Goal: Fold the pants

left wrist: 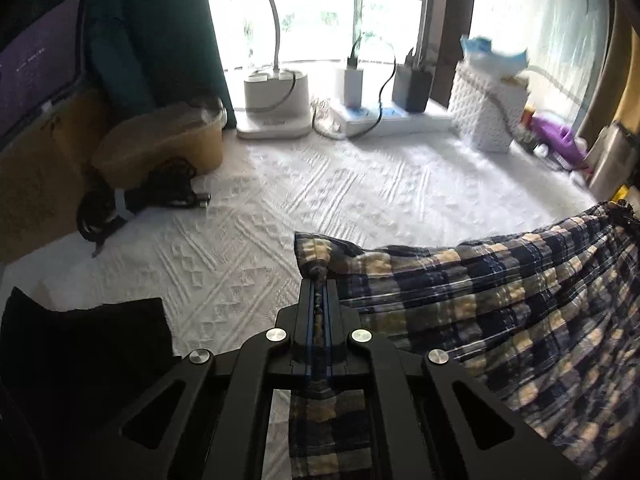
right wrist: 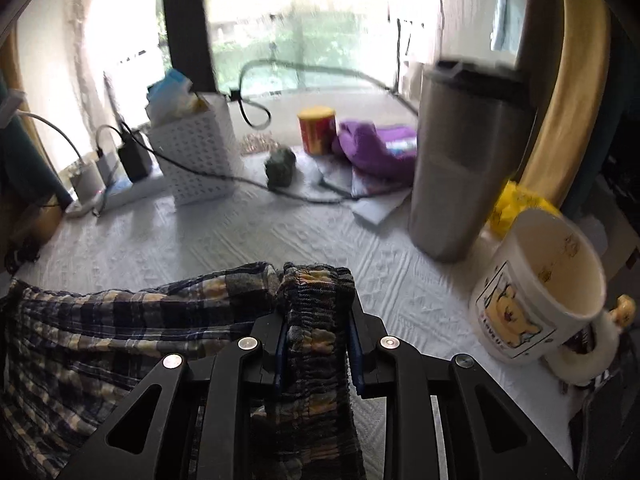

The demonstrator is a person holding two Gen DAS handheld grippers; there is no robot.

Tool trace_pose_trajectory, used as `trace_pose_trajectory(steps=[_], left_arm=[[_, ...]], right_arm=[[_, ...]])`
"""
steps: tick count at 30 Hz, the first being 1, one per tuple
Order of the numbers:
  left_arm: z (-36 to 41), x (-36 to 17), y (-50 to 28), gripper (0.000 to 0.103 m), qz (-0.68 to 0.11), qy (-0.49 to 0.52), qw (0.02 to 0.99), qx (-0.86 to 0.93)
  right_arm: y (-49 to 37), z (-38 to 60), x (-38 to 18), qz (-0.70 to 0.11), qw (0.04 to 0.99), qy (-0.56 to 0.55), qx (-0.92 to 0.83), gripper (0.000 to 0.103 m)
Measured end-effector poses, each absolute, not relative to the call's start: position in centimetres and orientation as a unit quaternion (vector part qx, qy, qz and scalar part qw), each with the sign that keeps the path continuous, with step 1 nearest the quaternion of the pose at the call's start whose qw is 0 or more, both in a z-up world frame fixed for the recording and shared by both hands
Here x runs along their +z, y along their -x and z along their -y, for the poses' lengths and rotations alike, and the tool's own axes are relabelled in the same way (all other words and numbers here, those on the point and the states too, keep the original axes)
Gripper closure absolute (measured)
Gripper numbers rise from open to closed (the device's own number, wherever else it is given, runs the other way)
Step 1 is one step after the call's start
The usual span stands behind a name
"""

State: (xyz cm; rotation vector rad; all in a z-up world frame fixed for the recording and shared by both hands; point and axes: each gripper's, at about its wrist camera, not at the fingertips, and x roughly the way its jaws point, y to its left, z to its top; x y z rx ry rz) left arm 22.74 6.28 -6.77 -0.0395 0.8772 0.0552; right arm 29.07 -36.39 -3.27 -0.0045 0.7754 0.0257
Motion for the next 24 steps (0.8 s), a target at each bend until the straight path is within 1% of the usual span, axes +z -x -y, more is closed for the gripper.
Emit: trace_pose_trajectory(steps=[2,3,4,5,7,8,9,10,11,12,13,18,24], left_arm=[[-6.2,-7.7,-23.3,0.100,-0.432,0.016,0.901,0.037],[-6.4,-8.0,-23.5,0.099,-0.437,0.015,0.898,0.044],[-6.8,-8.2,-23.5,0.099,-0.443,0.018,0.895,0.054],[-7.0,-8.4,-23.5,0.099,-0.444,0.020,0.894,0.062],[-8.1,-8.1,-23.3,0.099,-0.446,0.030,0.891,0.081],[-8.6,-7.9,-23.1,0.099,-0.446,0.036,0.890,0.089],[-9.2,-7.7,-23.0,0.097,-0.446,0.042,0.889,0.098],[-9.9,-7.2,-22.6,0.087,-0.444,0.050,0.888,0.107],[-10.3,-6.8,-22.0,0.069,-0.439,0.055,0.890,0.109],[-10.4,-6.5,-21.6,0.062,-0.443,0.054,0.889,0.106],[-10.6,-6.0,-20.8,0.056,-0.434,0.057,0.893,0.107],[-10.1,-5.0,-17.7,0.056,-0.424,0.060,0.898,0.097],[-8.5,-5.9,-13.6,0.055,-0.432,0.078,0.896,0.065]], right_arm=[[-29.9,36.6,-4.8,-0.397,0.918,0.008,0.001,0.078],[-30.2,36.7,-5.4,-0.406,0.914,0.005,-0.003,0.074],[-30.2,36.9,-5.7,-0.411,0.912,0.006,-0.008,0.067],[-30.2,37.1,-5.8,-0.414,0.910,0.009,-0.016,0.062],[-29.8,37.7,-5.4,-0.402,0.915,0.011,-0.029,0.037],[-29.4,38.1,-4.9,-0.392,0.919,0.013,-0.037,0.032],[-29.1,38.4,-4.6,-0.385,0.922,0.014,-0.042,0.029],[-28.5,38.8,-4.0,-0.377,0.925,0.014,-0.044,0.029],[-28.2,39.1,-3.7,-0.373,0.927,0.012,-0.043,0.029],[-27.8,39.4,-3.3,-0.370,0.928,0.011,-0.042,0.029],[-27.3,39.5,-3.0,-0.366,0.930,0.013,-0.040,0.029],[-24.3,39.6,-2.2,-0.354,0.934,0.016,-0.031,0.029],[-19.1,39.7,-2.2,-0.350,0.936,0.018,-0.020,0.029]])
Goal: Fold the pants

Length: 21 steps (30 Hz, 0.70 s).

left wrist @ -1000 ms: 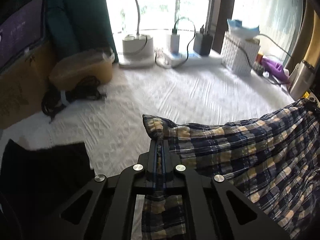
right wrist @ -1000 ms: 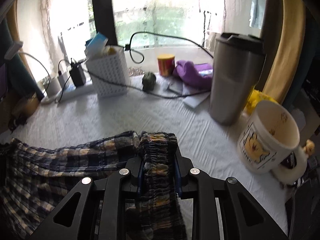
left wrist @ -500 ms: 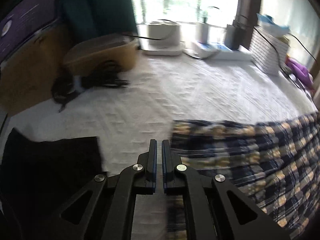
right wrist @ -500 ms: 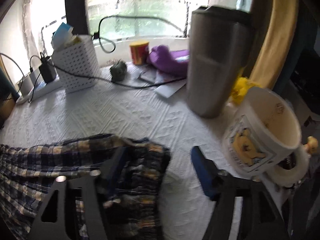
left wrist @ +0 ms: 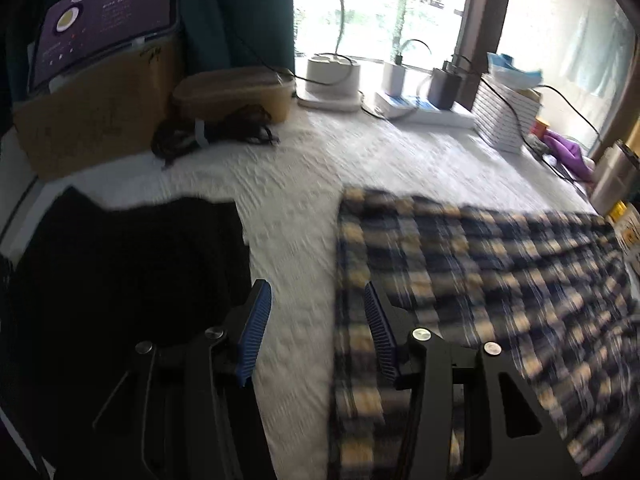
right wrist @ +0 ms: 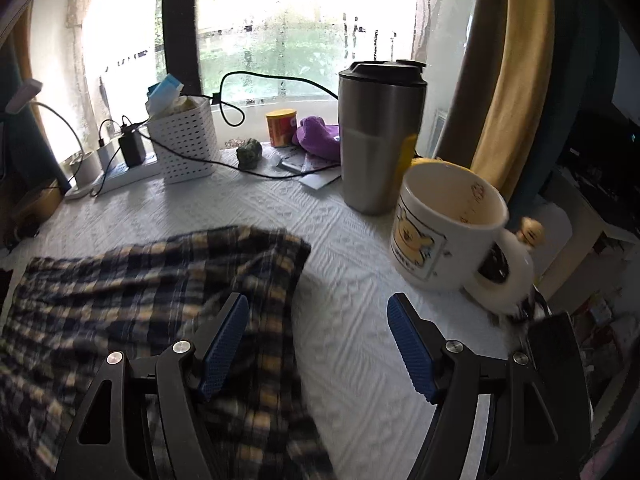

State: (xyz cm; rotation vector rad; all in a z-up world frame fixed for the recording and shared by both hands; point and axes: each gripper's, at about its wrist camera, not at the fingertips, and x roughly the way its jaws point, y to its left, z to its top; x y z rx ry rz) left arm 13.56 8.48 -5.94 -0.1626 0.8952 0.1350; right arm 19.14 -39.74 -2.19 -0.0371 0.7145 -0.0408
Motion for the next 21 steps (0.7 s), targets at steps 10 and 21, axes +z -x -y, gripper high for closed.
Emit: trace_pose_trajectory(steps=[10,21], left_arm=[[-5.9,-5.3,-7.7,0.055,-0.414,0.074,0.907,0.028],[-5.8,-5.5,-2.7,0.050,-0.411,0.069,0.909,0.014]], right_arm=[[-10.2,38.8,-3.1,-0.347,0.936,0.053,0.021,0.053],[-4.5,36.7,-5.0,-0.368,0.924,0.066,0.078,0.061]])
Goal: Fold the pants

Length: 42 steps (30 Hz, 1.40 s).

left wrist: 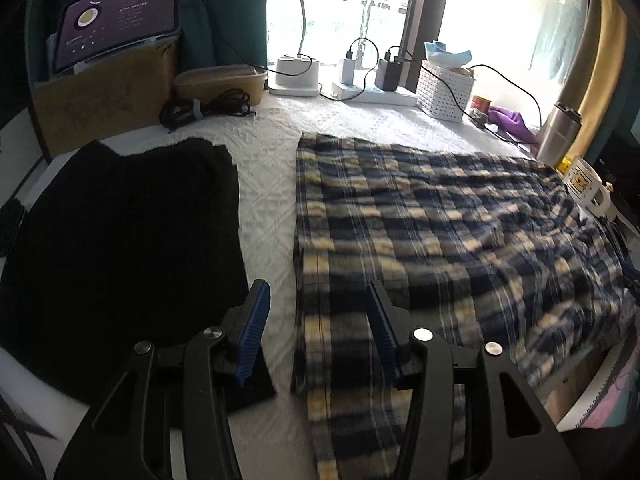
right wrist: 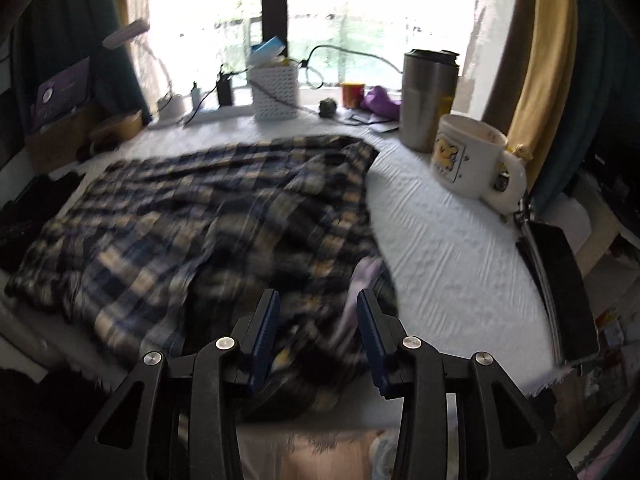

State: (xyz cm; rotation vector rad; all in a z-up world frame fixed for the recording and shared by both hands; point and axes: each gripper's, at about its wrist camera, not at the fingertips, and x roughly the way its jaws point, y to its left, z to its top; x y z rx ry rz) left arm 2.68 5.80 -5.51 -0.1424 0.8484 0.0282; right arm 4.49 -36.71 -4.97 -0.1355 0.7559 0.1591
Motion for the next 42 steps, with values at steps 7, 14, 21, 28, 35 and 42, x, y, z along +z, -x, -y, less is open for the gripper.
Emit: trace_pose_trajectory(steps=[7,14,21,28,35,42], left_arm=[[-5.2,-6.6,0.4,0.034,-0.418,0.067,0.906,-0.025],[-4.5,-8.0,0.4,0.034,-0.438,0.078,0.895,-0.028],[-3.9,-8.4,0.0,0.034,-0.439,0.063,0.896,-0.024],[-3.8,-6.2,0.6,0.034,-0.417,0.042,0.908,-0.019],[-3.8,-4.9,2.6,0.034,-0.400,-0.001,0.916,-0.028],[-1.8,-5.3,4.0,0.023,-0.409,-0.023,0.909,-0.080]], right_arm=[[-3.7,36.7,-7.2,-0.379,0.920,0.081,0.054,0.094],[-3.9,39.3,-4.9,-0.348,0.934,0.078,-0.002,0.096],[-5.7,41.7,-6.9,-0.369,0.928,0.044,-0.032,0.096],[-5.5,41.8,-6.5,-0.360,0.932,0.040,-0.030,0.095],[-3.3,41.8,-4.8,-0.335,0.938,0.070,-0.048,0.033],[-2.2,41.8,-4.5,-0.329,0.940,0.072,-0.046,0.015]])
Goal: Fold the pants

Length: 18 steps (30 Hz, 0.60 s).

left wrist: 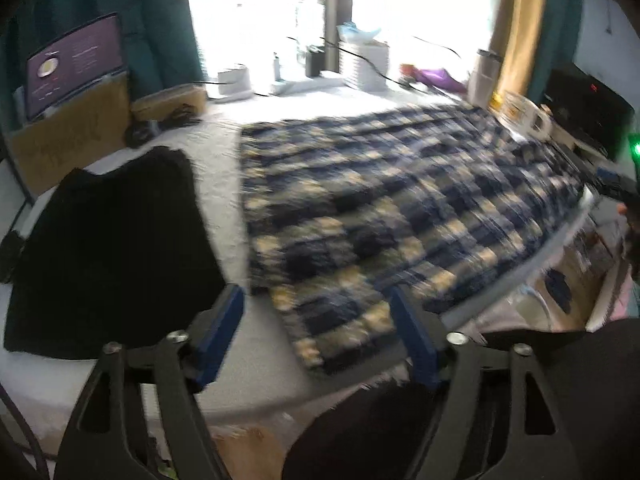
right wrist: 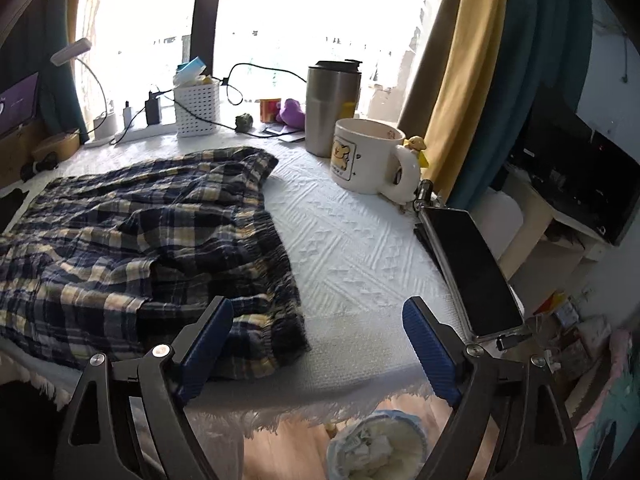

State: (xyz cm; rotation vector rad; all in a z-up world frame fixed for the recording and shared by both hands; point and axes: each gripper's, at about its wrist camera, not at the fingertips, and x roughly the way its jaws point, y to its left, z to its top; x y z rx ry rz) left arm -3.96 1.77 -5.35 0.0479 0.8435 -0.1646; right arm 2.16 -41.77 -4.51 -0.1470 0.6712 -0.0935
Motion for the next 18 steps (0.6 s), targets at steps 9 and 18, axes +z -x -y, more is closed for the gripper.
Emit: trace_pose_trajectory(steps=[9,18], left_arm=[[2.0,-8.2,2.7,0.022,-0.448,-0.140,0.881,-0.063],[1.3,-7.5,0.3,0.022,-0.401,-0.161,0.902,-0.016]], right_arm=[[-2.5,40.8,-5.2,-0.337,0.938,0.071,-0.026,0.015],[-2.5,41.2,-5.5,-0.335,0.939,0.065,-0.031,0.015]])
